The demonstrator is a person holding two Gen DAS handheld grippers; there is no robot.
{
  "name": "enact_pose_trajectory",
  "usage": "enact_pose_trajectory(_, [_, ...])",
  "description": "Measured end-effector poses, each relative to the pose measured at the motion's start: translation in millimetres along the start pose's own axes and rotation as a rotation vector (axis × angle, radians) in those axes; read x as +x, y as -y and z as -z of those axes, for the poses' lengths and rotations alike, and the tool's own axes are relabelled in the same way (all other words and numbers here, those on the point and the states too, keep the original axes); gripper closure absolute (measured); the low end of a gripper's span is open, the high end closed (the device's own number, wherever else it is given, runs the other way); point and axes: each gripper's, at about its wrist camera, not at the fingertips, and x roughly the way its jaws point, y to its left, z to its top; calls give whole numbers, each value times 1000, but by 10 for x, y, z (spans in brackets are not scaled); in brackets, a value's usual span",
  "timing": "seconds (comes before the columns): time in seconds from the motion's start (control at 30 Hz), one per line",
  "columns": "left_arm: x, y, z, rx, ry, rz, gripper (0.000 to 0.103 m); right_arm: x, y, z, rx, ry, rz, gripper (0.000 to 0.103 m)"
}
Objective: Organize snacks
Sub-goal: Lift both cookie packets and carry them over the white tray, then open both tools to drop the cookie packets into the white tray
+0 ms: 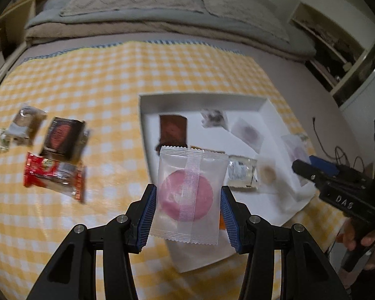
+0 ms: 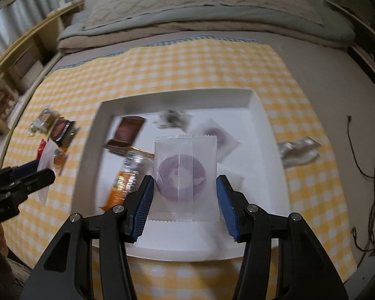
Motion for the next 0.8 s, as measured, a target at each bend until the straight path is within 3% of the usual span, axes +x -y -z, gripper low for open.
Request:
enact_pose_trajectory(0.43, [691, 123, -182, -13, -36, -86, 53, 211, 473, 119, 77, -83, 44, 50])
enact_pose_trajectory(0.53, [757, 120, -176, -8, -26, -96, 48, 254, 520, 124, 89, -96, 47, 50])
enact_pose_trajectory(0.6, [791, 115, -176, -3, -28, -107, 32, 284, 558, 129, 99, -109, 49, 50])
enact_pose_trajectory(0.8, [789, 103, -167, 20, -37, -108, 25, 315, 613, 153, 118, -131, 53, 47])
